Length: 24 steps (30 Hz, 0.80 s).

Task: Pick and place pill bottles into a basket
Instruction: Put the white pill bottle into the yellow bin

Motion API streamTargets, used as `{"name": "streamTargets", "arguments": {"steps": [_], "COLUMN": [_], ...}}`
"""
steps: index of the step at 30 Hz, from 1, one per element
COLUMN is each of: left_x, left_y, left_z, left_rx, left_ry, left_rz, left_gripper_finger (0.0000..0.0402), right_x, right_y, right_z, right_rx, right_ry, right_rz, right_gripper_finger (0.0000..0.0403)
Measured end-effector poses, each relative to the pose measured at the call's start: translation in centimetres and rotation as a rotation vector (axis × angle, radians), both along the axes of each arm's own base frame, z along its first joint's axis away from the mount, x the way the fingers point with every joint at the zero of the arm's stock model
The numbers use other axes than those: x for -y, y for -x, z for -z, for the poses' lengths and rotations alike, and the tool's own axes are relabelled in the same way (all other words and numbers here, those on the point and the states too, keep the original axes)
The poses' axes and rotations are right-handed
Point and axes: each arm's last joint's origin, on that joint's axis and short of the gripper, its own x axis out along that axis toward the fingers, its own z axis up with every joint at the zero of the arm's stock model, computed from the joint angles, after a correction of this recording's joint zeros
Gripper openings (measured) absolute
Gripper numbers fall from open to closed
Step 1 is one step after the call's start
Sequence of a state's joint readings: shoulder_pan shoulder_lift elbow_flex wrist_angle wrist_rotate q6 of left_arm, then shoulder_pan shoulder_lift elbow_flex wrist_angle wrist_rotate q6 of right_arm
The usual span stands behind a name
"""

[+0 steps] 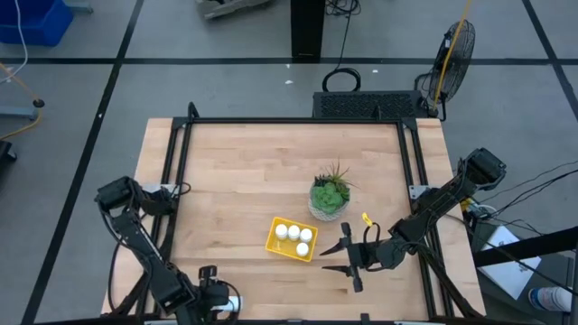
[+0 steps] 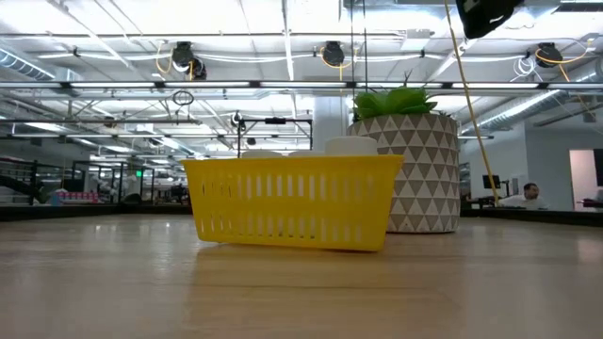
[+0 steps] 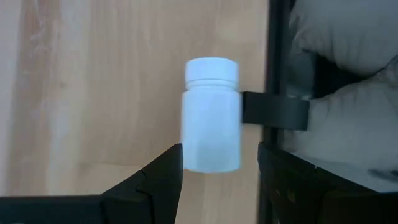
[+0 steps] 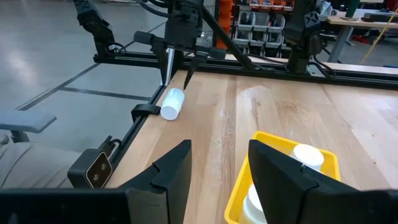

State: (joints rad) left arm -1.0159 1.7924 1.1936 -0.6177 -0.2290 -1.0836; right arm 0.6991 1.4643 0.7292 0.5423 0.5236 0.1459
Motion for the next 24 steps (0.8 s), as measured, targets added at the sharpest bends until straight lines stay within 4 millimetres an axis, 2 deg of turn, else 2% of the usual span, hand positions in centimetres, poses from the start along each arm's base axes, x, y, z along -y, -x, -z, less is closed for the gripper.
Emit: {"name": "streamTargets", "arguments": {"steps": [7,10,19,24], "left_x": [-1.4,-1.8,-3.7,-4.3], "left_y": [-1.1,-2.1,-4.4,-4.9], "left_z": [-1.3,-1.9,-1.8,-1.8], "left_rx": [-0.046,-0.026,-0.141,-0.193], "left_ry": [-0.107,-0.090,0.001,0.049], "left_rz": [0.062,0.097,0.199,0.222], "left_gripper_finger": [0.0214,0.0214,0.0214,0.0214], "right_x": [0.3,0.4,0.5,0.6], "right_y": [-0.2,-0.2,-0.2,-0.1], "right_z": [0.1,0.2,0.6,0.7], "right_rx": [-0.009,-0.020,-0.048,-0.064], "right_ry": [0.004,0.010,0.040,0.053], "right_rz": [0.014,0.015,0.018,0.018], "right_gripper_finger": [0.0150,0.0150,0.0150,0.0150]}}
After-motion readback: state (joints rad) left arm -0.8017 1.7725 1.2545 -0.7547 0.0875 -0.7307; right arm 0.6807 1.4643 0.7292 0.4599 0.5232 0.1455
